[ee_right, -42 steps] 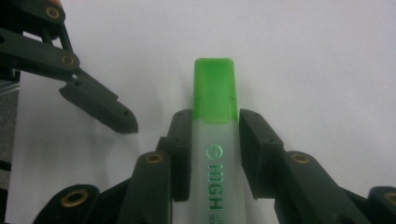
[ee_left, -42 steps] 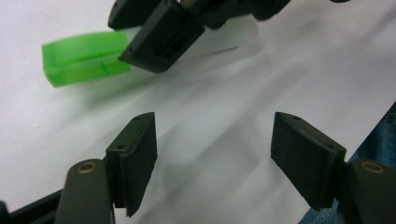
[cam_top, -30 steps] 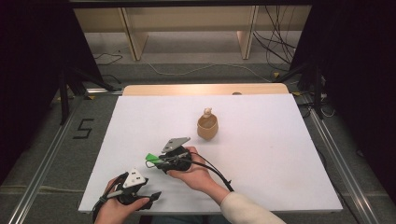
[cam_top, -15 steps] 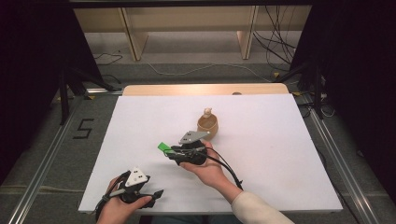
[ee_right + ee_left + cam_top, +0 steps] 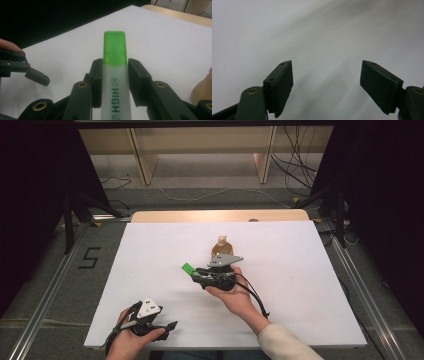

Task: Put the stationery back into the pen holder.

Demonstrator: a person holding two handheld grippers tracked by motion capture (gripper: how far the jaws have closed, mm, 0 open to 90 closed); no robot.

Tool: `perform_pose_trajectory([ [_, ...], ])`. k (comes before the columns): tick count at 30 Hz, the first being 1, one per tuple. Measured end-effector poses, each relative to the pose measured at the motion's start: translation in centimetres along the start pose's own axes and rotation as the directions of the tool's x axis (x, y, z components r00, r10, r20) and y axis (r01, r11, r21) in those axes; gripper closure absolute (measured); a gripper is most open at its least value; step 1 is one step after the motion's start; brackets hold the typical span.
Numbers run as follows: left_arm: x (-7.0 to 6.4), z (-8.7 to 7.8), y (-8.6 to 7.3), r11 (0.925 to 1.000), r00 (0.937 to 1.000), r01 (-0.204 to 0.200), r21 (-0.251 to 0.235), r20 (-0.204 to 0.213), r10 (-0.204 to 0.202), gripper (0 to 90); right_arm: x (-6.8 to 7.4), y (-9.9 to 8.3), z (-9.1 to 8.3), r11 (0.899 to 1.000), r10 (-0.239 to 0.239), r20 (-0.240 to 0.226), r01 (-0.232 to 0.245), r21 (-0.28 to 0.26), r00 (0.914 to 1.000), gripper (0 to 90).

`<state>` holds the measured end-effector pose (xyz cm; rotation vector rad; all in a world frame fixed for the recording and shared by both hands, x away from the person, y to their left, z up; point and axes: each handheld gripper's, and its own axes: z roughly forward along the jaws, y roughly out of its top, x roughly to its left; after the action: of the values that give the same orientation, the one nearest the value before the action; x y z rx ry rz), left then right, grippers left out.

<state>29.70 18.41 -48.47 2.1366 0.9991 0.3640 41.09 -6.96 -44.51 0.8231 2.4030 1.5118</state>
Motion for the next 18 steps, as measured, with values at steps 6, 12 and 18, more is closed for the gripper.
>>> perform_pose_trajectory([
  [6,0.1,0.1,0.0,0.9999,1.0000,0.004,-0.015,-0.008,-0.004,26.2,-0.5,0.2,-0.5,1.000,0.013,0.019,-0.013,-0.022,0.9997,67.1],
  [12,0.2,0.2,0.1,0.9997,0.9999,-0.004,-0.023,-0.016,0.003,26.0,-1.0,0.4,-1.0,0.999,0.024,0.032,-0.023,-0.039,0.9992,67.1],
  [18,0.1,0.2,0.1,0.9997,0.9998,-0.009,-0.021,-0.019,0.009,26.0,-1.6,0.6,-1.6,0.998,0.031,0.050,-0.028,-0.060,0.9983,67.1],
])
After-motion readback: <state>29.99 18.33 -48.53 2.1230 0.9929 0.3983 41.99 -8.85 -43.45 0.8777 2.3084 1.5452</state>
